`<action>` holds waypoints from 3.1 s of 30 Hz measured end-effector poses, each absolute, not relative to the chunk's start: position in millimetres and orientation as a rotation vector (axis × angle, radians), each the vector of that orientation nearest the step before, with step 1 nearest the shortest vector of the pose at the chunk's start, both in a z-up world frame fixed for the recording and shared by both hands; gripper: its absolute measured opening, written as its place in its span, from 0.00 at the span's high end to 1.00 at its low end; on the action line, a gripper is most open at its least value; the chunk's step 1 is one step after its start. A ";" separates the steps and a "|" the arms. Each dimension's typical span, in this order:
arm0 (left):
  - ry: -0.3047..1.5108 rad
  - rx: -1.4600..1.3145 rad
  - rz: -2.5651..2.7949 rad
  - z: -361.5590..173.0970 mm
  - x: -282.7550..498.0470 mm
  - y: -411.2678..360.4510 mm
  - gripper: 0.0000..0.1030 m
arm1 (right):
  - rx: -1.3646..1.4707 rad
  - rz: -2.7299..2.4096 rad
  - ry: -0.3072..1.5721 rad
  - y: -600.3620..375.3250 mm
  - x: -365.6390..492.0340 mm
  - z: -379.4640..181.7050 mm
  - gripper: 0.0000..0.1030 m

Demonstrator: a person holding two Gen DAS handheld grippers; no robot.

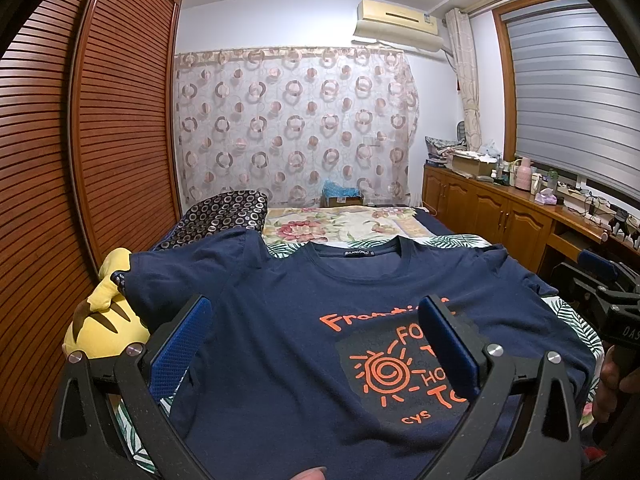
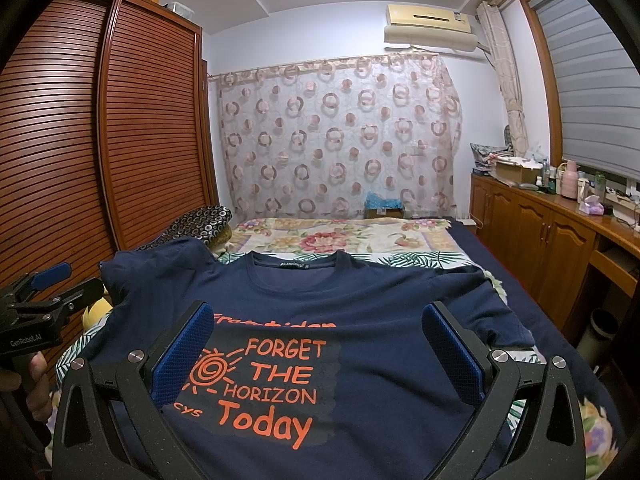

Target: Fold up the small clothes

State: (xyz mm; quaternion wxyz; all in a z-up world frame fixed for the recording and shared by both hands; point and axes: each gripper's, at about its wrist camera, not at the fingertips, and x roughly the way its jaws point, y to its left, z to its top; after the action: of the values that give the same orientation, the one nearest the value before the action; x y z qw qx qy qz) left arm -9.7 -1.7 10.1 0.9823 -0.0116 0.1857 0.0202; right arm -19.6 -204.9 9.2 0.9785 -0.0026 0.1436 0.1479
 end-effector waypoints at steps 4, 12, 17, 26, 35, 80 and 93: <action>0.374 -0.025 0.042 9.6 -9.8 -1.6 0.00 | -0.002 0.303 0.294 -204.6 -19.7 8.7 0.00; 0.390 -0.041 0.043 12.1 -8.6 12.4 0.00 | -0.010 0.332 0.316 -199.1 -16.1 8.7 0.00; 0.396 -0.055 0.052 5.9 -3.9 28.4 0.00 | -0.040 0.351 0.314 -192.5 -10.6 11.8 0.00; 0.427 -0.049 0.074 -2.7 5.8 62.0 0.00 | -0.102 0.435 0.323 -180.4 5.6 12.5 0.00; 0.461 -0.010 0.108 -13.2 23.9 103.1 0.00 | -0.106 0.535 0.366 -193.4 42.3 4.3 0.00; 0.625 -0.065 0.082 -17.0 105.7 197.6 0.92 | -0.115 0.636 0.519 -192.5 84.5 -8.0 0.00; 0.541 0.010 -0.165 45.3 126.5 94.7 0.93 | -0.050 0.561 0.493 -219.1 80.5 -3.4 0.00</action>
State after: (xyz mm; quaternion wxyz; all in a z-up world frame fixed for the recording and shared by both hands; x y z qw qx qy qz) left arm 126.5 94.7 45.3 0.9603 0.0050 0.2668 -0.0813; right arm 80.5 -219.1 -3.4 0.9308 -0.0245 0.2409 0.2739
